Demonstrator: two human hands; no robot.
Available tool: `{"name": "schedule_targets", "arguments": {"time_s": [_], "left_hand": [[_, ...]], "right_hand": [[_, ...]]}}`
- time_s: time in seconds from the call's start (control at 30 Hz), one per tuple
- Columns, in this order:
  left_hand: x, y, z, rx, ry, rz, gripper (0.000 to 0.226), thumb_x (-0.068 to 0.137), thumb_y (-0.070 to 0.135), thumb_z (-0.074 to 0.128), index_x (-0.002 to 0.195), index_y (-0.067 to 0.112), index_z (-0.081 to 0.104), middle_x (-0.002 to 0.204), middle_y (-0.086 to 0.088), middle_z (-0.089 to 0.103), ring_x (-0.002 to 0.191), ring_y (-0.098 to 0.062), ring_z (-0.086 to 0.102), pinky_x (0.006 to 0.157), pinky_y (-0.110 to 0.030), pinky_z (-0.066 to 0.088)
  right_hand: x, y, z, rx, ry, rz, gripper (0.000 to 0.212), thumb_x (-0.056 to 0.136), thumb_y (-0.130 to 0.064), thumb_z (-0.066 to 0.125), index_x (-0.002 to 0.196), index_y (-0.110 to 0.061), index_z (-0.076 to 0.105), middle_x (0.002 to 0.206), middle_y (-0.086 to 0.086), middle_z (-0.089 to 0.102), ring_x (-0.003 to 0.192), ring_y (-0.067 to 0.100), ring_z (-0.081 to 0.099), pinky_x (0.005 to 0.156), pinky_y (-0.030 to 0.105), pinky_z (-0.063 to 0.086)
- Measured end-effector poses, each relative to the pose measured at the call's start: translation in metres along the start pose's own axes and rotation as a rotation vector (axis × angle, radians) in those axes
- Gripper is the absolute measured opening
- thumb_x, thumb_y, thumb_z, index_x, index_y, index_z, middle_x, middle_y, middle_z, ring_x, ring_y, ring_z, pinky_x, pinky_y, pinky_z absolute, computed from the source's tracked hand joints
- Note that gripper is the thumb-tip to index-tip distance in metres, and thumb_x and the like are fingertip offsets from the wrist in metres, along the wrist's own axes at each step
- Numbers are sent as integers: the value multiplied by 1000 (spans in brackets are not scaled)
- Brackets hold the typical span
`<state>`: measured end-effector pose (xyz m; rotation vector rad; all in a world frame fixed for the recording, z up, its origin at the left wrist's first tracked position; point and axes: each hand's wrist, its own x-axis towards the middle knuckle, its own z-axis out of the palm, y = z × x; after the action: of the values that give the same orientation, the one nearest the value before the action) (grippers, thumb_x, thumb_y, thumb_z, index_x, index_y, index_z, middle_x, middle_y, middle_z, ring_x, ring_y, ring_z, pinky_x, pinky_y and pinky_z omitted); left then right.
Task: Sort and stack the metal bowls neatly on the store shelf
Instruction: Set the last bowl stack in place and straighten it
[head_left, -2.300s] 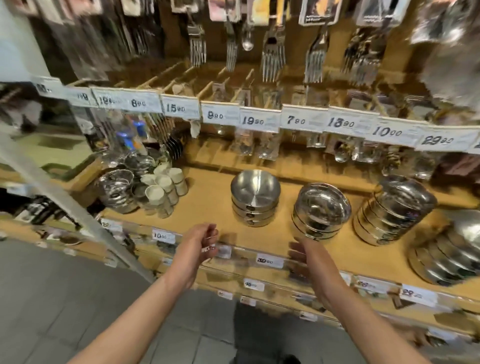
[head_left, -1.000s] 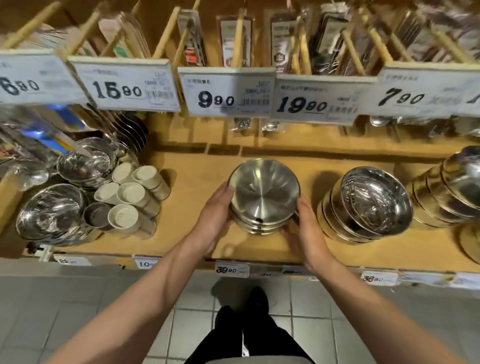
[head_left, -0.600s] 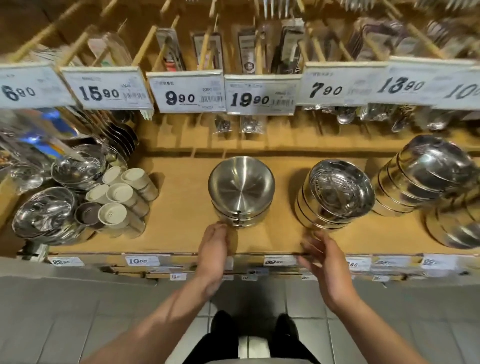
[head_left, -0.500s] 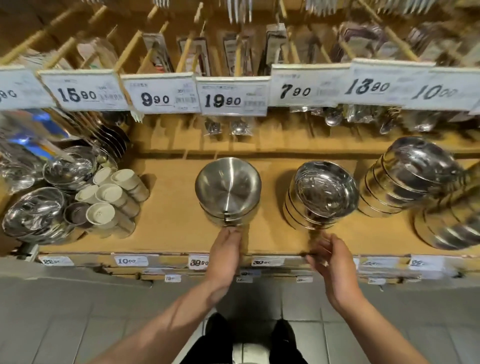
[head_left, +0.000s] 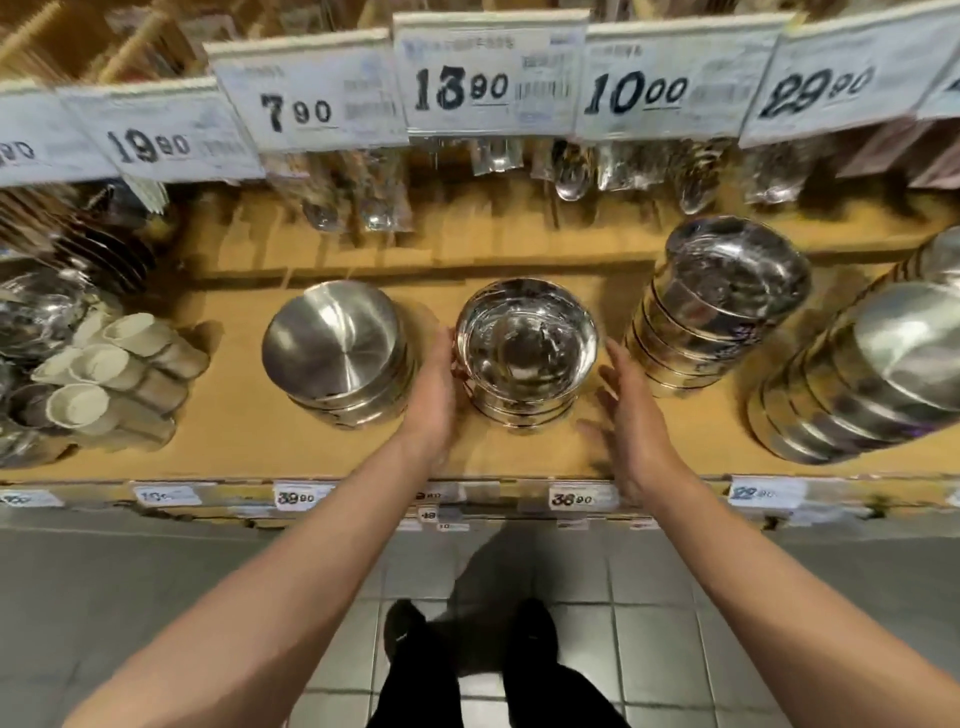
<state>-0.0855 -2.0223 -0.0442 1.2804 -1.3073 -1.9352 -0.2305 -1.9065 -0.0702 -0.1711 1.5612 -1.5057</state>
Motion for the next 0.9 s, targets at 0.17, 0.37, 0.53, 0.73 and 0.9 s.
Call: {"name": "schedule_targets", "arguments": {"time_s": [0.17,0.37,0.53,0.73,0.9], "left_hand": [[10,0,2,72,-51,-70,55,101,68,22,86,59,75,94,25,76,91,6,71,86,-35,48],[-4,-7,4,14,-25,-63,46,100,66,27,93,60,73,102,26,75,100,1,69,88,-37,52],[-42,-12,-15,-32,-13,-13,47,100,62,29,107,49,73,114,15,76,100,2,70,75,-26,58],[-82,-21,-75,-44,81,-74,41,98,64,33,104,54,71,112,20,75,104,-2,70,83,-35,52],[-103,-21,-155,-63,192,-129,51,90,72,32,110,48,72,117,17,74,120,-12,61,99,-45,51]], "right_hand": [[14,-13,8,49,-100,30,53,103,-61,34,152,-41,40,157,-11,43,144,14,36,114,64,33],[-5,-10,8,26,-187,-16,39,104,-60,36,136,-48,54,125,-29,66,123,0,56,112,58,43],[-40,4,15,-27,-210,-31,63,88,-73,39,140,-42,55,137,-14,65,131,9,57,110,55,47],[-83,29,56,-37,-302,15,48,90,-71,37,122,-52,67,133,-15,68,127,8,60,94,43,53],[-103,64,115,-56,-357,21,43,97,-62,39,131,-44,59,135,-17,64,120,3,62,100,47,50]]}}
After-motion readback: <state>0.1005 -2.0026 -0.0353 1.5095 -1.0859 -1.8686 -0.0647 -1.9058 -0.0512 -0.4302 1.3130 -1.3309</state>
